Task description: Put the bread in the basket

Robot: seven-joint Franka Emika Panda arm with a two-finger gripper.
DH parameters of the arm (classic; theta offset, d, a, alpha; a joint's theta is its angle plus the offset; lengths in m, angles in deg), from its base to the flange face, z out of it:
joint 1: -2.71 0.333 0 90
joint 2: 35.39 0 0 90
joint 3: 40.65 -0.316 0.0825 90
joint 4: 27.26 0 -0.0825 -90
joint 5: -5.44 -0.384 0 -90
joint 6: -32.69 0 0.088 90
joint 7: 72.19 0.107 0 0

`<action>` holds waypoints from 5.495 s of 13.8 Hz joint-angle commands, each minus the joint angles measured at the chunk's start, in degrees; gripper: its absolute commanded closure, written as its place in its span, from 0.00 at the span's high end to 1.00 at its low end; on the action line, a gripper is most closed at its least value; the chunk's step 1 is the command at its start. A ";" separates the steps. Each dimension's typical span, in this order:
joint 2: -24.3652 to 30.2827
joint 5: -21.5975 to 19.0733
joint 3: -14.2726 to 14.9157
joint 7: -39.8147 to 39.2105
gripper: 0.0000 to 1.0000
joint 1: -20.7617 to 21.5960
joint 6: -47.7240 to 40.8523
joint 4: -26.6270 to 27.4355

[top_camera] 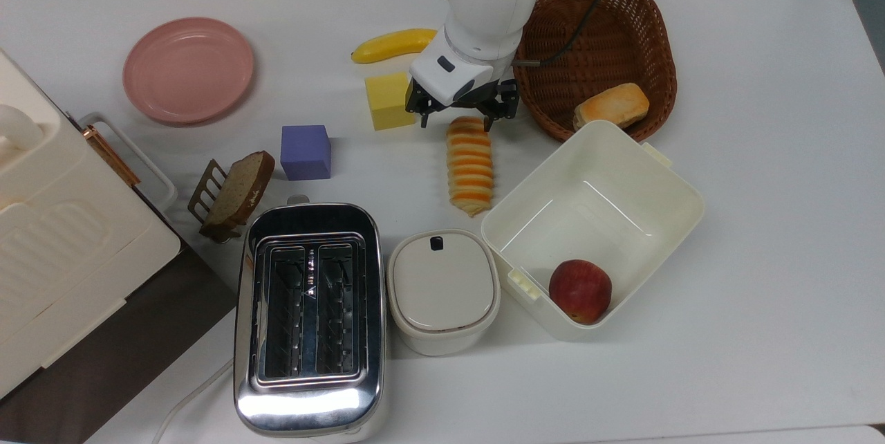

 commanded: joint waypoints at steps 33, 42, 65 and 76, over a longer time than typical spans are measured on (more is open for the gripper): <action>3.29 7.26 -2.98 1.50 0.00 -3.59 -11.31 -4.18; 10.41 4.00 -2.63 -2.13 0.00 -0.44 -17.48 0.21; 14.11 -0.31 -2.36 -9.33 0.31 23.22 -29.70 4.61; 14.90 0.05 -1.66 -8.63 1.00 18.76 -30.40 1.62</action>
